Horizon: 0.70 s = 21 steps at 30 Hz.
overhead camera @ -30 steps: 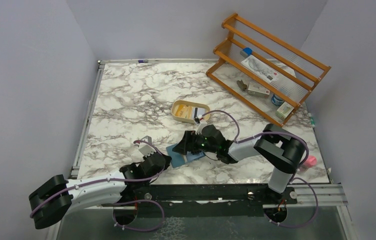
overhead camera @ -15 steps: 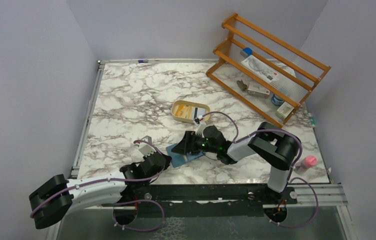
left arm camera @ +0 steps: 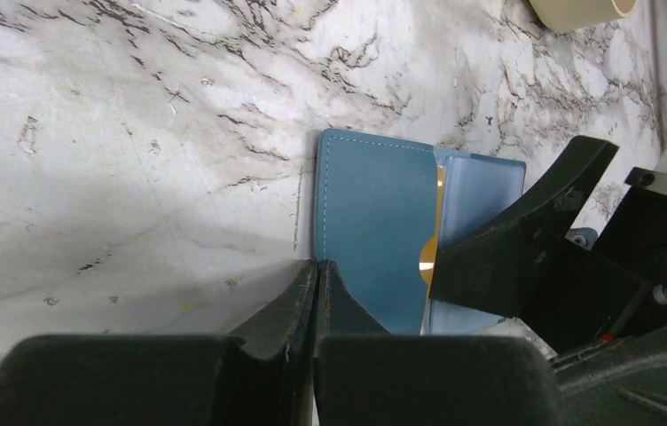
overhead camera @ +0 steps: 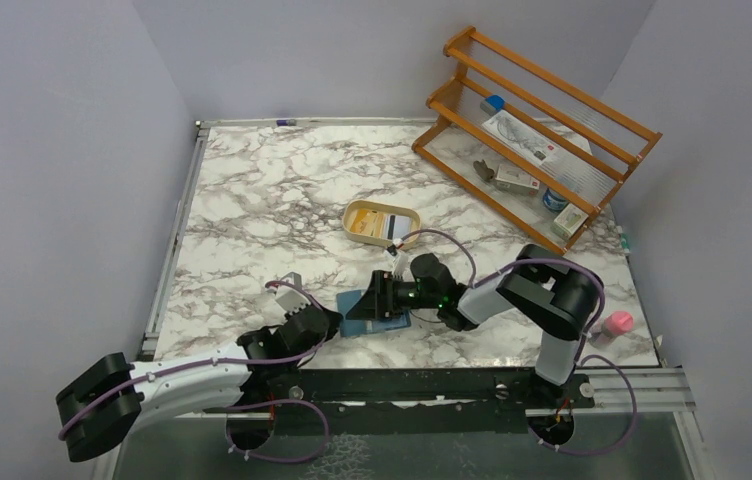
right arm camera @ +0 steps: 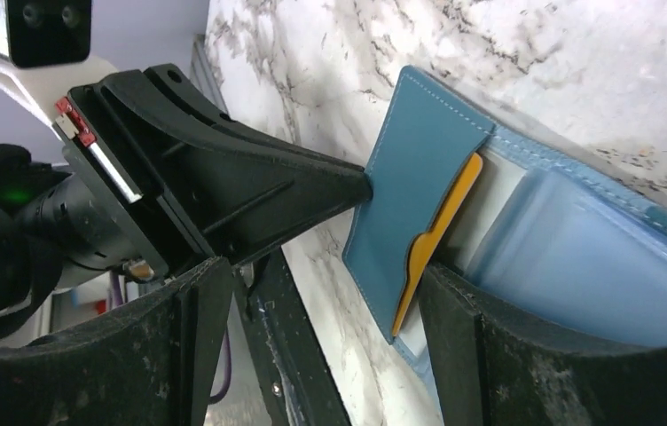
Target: Take the credit cards out of the card holder
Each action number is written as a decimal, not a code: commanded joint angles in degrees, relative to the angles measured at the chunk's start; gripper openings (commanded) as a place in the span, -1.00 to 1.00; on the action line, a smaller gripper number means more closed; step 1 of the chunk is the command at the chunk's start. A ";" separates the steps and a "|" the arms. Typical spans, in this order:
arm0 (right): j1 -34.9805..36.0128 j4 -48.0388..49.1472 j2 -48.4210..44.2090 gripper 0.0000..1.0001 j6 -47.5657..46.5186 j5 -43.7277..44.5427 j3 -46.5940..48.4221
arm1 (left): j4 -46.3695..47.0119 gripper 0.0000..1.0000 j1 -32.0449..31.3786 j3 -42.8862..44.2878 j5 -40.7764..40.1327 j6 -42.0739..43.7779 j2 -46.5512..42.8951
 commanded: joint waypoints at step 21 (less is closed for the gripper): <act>2.05 -22.67 7.52 0.53 9.98 5.38 11.31 | -8.69 -1.00 0.25 -1.05 0.86 -0.11 -2.90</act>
